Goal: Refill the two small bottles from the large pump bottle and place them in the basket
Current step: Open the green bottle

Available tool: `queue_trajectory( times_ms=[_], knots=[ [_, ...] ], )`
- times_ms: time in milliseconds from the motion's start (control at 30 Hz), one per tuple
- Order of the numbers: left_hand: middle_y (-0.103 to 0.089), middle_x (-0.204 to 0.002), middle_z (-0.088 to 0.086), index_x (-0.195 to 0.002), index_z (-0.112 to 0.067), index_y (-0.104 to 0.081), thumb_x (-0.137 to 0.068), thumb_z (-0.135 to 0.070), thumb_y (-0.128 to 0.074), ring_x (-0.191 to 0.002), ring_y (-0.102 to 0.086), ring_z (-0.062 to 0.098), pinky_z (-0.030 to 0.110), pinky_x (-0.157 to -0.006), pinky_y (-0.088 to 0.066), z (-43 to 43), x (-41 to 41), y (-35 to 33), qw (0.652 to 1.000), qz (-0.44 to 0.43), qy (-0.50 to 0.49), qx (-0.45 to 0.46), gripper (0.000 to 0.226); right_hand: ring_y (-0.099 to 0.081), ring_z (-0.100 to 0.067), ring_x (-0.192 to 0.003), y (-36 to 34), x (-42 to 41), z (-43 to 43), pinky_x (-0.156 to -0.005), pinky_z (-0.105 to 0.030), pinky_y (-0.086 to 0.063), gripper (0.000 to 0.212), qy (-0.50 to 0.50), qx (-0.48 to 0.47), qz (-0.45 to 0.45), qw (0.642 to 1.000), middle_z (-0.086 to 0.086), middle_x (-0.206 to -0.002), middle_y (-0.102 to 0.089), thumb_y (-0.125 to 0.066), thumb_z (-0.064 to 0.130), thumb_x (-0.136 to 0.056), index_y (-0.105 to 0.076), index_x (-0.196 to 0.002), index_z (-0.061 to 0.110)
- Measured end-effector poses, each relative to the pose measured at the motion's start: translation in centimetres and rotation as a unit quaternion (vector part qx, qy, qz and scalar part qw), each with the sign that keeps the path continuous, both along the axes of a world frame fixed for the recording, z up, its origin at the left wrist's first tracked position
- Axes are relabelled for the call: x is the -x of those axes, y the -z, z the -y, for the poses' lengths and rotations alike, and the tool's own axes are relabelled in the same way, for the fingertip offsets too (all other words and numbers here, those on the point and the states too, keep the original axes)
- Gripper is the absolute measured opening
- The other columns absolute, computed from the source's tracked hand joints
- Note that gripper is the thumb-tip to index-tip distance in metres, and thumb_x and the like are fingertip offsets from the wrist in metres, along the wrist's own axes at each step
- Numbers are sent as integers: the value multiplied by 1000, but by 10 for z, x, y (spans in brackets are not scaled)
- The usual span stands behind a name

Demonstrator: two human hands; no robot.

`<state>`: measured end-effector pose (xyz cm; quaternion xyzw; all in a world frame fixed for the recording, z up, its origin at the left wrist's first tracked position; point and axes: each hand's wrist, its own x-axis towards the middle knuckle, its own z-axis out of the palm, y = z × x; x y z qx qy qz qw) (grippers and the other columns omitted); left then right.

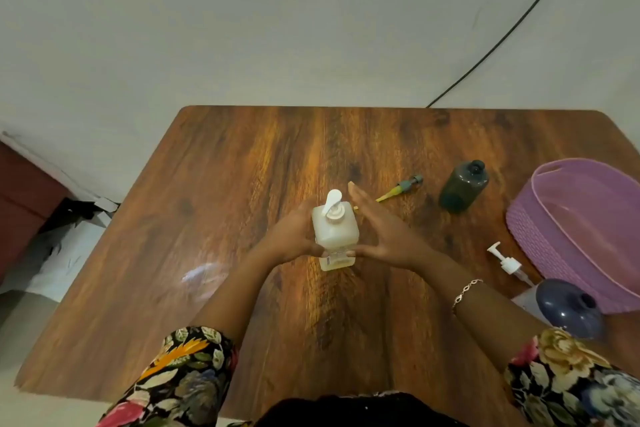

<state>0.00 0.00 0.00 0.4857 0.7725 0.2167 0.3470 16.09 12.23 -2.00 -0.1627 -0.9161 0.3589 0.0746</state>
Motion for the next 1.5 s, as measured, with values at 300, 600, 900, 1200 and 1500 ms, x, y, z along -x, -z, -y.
queue_trajectory(
  times_ms=[300,600,900,1200,1500],
  knots=[
    [-47,-130,-2,-139,-18,-31,-71,-12,-78,-114,-47,14,19,-83,-38,-2,-2,10,993,53,-11,-101,83,-11,-17,-141,7,11,11,-113,-39,-22,99,14,-11,33,999,-2,-155,-2,-71,32,-77,-3,-146,11],
    [-45,-126,-6,-138,-20,-33,-69,-12,-80,-115,-45,13,24,-87,-36,-6,-3,20,992,50,-16,-111,84,-11,-14,-141,14,5,8,-114,-36,-20,96,45,19,19,999,-3,-154,-11,-71,28,-78,-6,-146,10],
    [-54,-118,2,-130,-14,-44,-64,-8,-82,-105,-53,17,33,-87,-47,-8,-4,22,989,52,-63,-122,76,-38,-20,-129,19,16,12,-102,-42,-37,82,97,74,-22,992,-5,-144,-35,-73,15,-75,-26,-142,9],
    [-55,-119,1,-128,-17,-46,-63,-8,-82,-108,-52,17,38,-90,-47,9,-20,20,990,66,-28,-125,74,-46,-11,-120,28,-6,33,-94,-24,-46,81,127,122,-66,982,1,-136,-41,-79,15,-69,-35,-137,15],
    [-53,-121,2,-128,-14,-45,-63,-13,-84,-109,-51,17,33,-90,-45,34,-34,22,991,55,5,-119,75,-45,-8,-119,27,-27,64,-93,-24,-46,80,152,99,-70,981,3,-134,-44,-80,19,-67,-38,-134,16]
  ],
)
